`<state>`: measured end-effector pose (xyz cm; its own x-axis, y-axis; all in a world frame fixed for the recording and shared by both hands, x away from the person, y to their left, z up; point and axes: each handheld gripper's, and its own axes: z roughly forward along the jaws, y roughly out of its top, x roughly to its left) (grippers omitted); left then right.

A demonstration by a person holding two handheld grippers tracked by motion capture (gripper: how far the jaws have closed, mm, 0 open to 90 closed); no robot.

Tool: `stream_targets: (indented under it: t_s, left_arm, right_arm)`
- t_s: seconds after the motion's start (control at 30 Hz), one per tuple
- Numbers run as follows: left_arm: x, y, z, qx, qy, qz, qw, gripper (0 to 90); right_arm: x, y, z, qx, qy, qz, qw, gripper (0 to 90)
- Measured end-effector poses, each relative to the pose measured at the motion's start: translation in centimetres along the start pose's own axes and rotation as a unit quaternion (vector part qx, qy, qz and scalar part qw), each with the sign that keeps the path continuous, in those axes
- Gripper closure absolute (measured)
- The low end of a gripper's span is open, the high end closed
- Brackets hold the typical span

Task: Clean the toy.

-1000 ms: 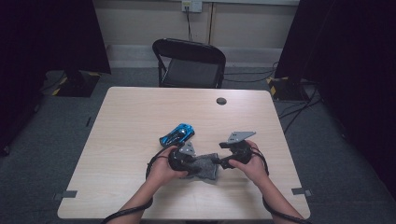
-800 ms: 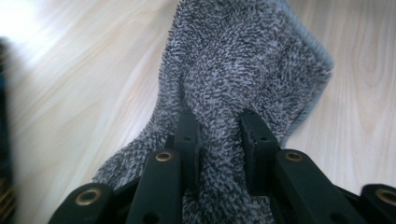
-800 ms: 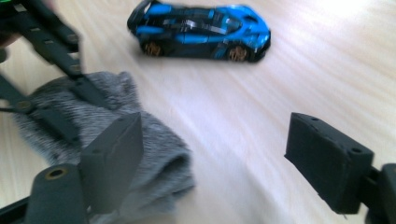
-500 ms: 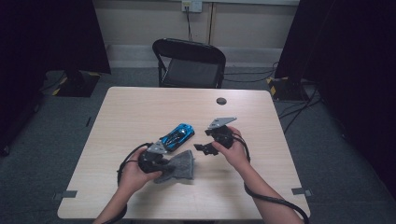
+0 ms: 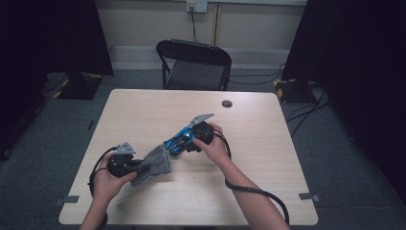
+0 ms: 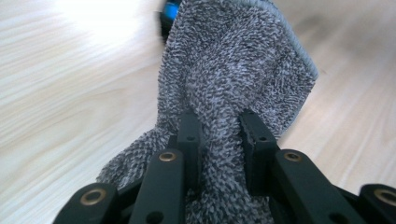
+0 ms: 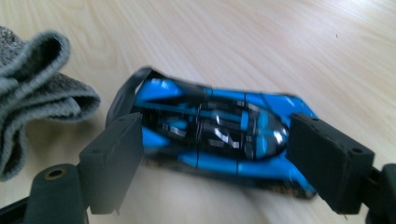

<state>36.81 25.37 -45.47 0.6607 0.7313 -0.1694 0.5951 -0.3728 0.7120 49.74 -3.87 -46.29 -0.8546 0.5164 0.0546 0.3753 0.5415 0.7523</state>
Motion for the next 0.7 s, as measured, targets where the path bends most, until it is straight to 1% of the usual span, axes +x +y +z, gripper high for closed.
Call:
stream_targets:
  t_s: [0.03,0.07,0.1,0.13,0.17,0.2,0.23,0.3,0.33,0.37,0.4,0.47,0.5,0.53,0.6,0.63,0.67,0.7]
  left_arm:
    - [0.4,-0.1,-0.3,-0.002,0.003,-0.009,1.0,72.9]
    - [0.7,-0.2,-0.4,-0.005,0.01,-0.015,0.9998,72.9]
    - [0.9,-0.3,-0.5,-0.007,0.014,-0.02,0.9997,72.9]
    - [0.9,-0.3,-0.5,-0.007,0.014,-0.02,0.9997,72.9]
    - [1.3,-0.6,-0.5,0.0,0.028,-0.029,0.9992,72.8]
    - [1.5,-0.8,-0.4,0.006,0.03,-0.028,0.9992,72.9]
    - [1.6,-0.9,-0.3,0.006,0.03,-0.025,0.9992,72.9]
    - [1.5,-0.9,0.0,0.01,0.019,-0.023,0.9995,72.9]
    - [1.4,-0.8,0.1,0.013,0.012,-0.02,0.9996,72.9]
    - [1.4,-0.7,0.1,0.016,0.007,-0.017,0.9997,72.8]
    - [1.4,-0.7,0.1,0.016,0.007,-0.017,0.9997,72.8]
    - [0.9,-0.5,0.6,0.016,-0.005,-0.011,0.9998,72.8]
    - [0.5,-0.3,1.1,0.021,-0.017,-0.001,0.9996,72.6]
    - [0.2,-0.2,1.4,0.026,-0.027,0.007,0.9993,72.5]
    - [-0.4,0.1,2.0,0.034,-0.042,0.013,0.9985,72.3]
    - [-0.7,0.2,2.3,0.038,-0.048,0.02,0.9979,72.3]
    - [-0.7,0.2,2.3,0.038,-0.048,0.02,0.9979,72.2]
    - [-1.0,0.4,2.6,0.046,-0.051,0.027,0.9973,71.9]
  right_arm:
    - [0.0,0.2,0.3,-0.004,0.003,0.001,1.0,18.1]
    - [0.0,0.5,0.7,-0.002,0.004,-0.001,1.0,17.5]
    - [0.1,0.7,1.1,0.003,0.004,-0.008,1.0,17.1]
    - [0.2,0.9,1.3,0.006,0.003,-0.013,0.9999,17.0]
    - [0.3,1.2,1.8,0.013,0.007,-0.014,0.9998,16.9]
    - [0.3,1.2,2.0,0.016,0.007,-0.013,0.9998,16.8]
    - [0.4,1.3,2.3,0.02,0.005,-0.017,0.9997,16.7]
    - [0.5,1.2,2.9,0.037,0.003,-0.025,0.999,16.2]
    - [0.5,1.1,3.2,0.043,-0.002,-0.033,0.9985,14.5]
    - [0.5,1.0,3.3,0.044,-0.008,-0.047,0.9979,13.6]
    - [0.5,1.0,3.3,0.044,-0.008,-0.047,0.9979,13.6]
    - [0.4,1.0,3.5,0.039,-0.003,-0.047,0.9981,12.5]
    - [0.4,1.0,3.6,0.043,-0.005,-0.053,0.9977,10.3]
    - [0.4,1.0,3.6,0.043,-0.004,-0.054,0.9976,10.3]
    - [0.3,1.0,3.7,0.044,-0.004,-0.053,0.9976,8.7]
    - [0.3,0.9,3.8,0.039,-0.001,-0.054,0.9978,8.0]
    - [0.3,0.9,3.8,0.039,-0.001,-0.054,0.9978,8.0]
    - [0.0,0.6,3.9,0.03,0.004,-0.049,0.9983,5.7]
